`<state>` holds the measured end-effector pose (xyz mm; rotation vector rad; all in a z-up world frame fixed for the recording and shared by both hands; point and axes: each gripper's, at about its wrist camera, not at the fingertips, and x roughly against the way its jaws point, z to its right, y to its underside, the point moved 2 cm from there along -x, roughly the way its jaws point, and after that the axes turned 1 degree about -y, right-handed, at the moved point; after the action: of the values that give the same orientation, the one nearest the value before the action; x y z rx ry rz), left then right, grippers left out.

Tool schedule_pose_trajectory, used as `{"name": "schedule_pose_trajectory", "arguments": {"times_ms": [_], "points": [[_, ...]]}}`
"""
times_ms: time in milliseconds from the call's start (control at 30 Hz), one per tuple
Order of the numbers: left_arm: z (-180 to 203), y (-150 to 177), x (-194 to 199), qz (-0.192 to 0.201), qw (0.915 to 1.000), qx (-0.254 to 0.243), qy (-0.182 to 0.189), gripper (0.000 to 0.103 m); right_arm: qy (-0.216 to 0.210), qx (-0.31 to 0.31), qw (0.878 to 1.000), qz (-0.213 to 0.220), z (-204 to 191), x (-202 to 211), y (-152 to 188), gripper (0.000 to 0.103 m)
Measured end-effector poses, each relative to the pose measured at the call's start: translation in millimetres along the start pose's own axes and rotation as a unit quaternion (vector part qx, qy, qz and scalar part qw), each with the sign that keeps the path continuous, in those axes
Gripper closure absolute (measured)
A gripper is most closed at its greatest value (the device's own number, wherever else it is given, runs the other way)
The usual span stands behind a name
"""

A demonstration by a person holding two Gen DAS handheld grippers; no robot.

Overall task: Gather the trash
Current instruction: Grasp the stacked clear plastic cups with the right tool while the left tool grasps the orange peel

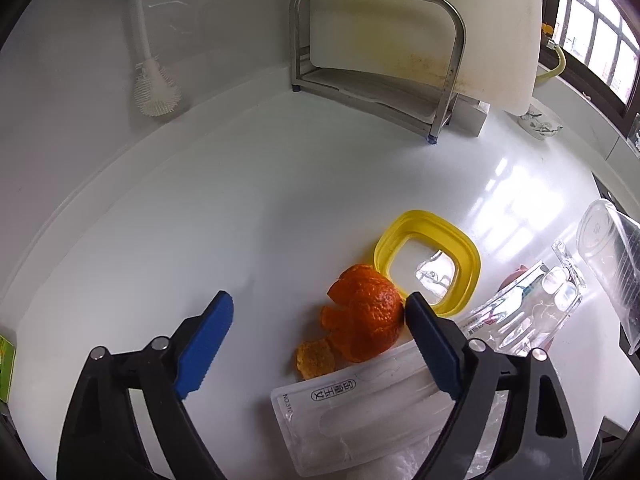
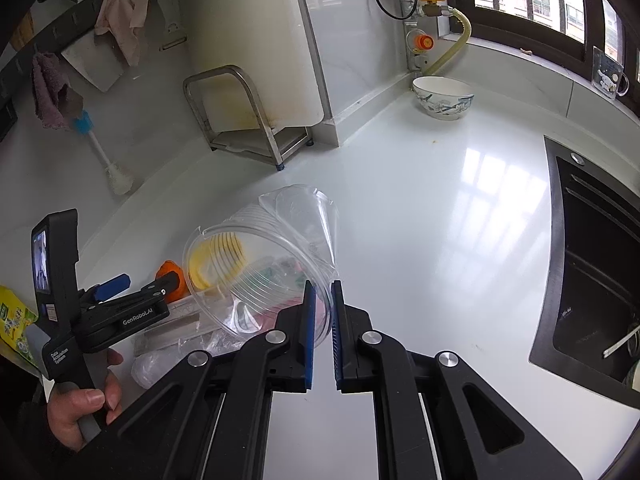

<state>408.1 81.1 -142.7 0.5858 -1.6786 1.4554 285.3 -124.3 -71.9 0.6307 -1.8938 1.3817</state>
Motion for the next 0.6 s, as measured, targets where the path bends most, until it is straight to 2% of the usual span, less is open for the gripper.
{"name": "schedule_pose_trajectory", "arguments": {"times_ms": [100, 167, 233, 333, 433, 600], "points": [[4.1, 1.2, -1.6, 0.001, 1.0, -0.003, 0.002, 0.027, -0.001, -0.001, 1.0, 0.0, 0.2, 0.6, 0.6, 0.096], [6.9, 2.8, -1.6, 0.001, 0.9999, -0.005, 0.009, 0.035, -0.002, -0.001, 1.0, 0.0, -0.7, 1.1, 0.8, 0.096], [8.6, 3.7, -1.7, -0.004, 0.9996, -0.001, 0.026, 0.052, -0.003, 0.001, 1.0, -0.001, -1.4, 1.8, 1.2, 0.096], [11.2, 2.4, 0.5, -0.004, 0.9989, 0.001, 0.046, 0.073, -0.005, 0.0, 1.0, -0.002, -1.8, 2.9, 2.4, 0.096], [11.9, 1.3, 2.7, -0.006, 0.9987, 0.001, 0.051, 0.081, -0.007, 0.001, 1.0, -0.003, -2.6, 5.1, 4.1, 0.096], [2.6, 1.2, 8.6, -0.007, 0.998, 0.022, 0.059, 0.084, -0.009, 0.003, 1.0, -0.004, -4.6, 10.5, 8.1, 0.096]]}}
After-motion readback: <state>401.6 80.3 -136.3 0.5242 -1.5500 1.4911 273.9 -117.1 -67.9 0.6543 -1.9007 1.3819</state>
